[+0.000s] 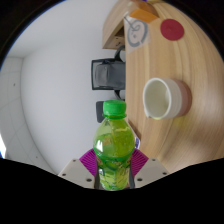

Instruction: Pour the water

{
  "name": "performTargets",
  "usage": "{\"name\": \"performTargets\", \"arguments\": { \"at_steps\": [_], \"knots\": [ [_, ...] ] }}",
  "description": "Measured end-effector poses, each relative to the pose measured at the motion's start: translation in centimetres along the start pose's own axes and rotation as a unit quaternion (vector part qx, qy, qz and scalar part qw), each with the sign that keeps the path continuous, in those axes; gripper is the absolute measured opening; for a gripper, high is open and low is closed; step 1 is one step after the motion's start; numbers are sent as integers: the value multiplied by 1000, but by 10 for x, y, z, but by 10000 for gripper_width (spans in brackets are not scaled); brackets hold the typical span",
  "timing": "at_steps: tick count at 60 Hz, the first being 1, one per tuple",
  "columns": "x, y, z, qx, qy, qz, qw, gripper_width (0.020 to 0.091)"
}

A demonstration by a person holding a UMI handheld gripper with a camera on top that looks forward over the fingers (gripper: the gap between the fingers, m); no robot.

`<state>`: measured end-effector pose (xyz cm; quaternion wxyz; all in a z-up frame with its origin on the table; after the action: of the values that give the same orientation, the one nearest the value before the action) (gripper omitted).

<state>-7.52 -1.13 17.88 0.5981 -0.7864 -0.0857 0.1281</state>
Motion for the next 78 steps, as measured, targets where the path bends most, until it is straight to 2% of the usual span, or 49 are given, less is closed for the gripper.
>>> {"name": "performTargets", "arguments": {
  "at_steps": [5,10,20,26,31,39,47,55,56,62,74,78],
  "knots": [
    [15,-31,-17,5,23,-151,988,399],
    [42,-60,-33,-3,67,-314,947,406],
    [104,-96,-63,-39,157,-551,819,426],
    [148,-91,-73,-91,189,-646,734,439],
    [181,-68,-78,-106,196,-685,694,439],
    [237,-28,-75,-130,188,-686,691,439],
    [273,18,-64,-163,179,-677,695,438],
    [280,57,-54,-169,154,-668,708,449],
    [283,58,-53,-151,171,-673,704,445],
    [277,60,-55,-148,170,-673,705,444],
    [280,57,-52,-174,165,-663,709,548],
    [274,54,-57,-176,156,-668,706,668]
  ]
}}
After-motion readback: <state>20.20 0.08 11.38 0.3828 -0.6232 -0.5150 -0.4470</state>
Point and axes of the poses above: the point between the fingertips, and its own axes, seen from behind it with the camera up: y to the right, x up, z forward, the way the camera looks, the point moved 10 cm from there along -z, backward, against the way the camera looks, and after that the axes turned 4 degrees about y, right-handed, at the moved point
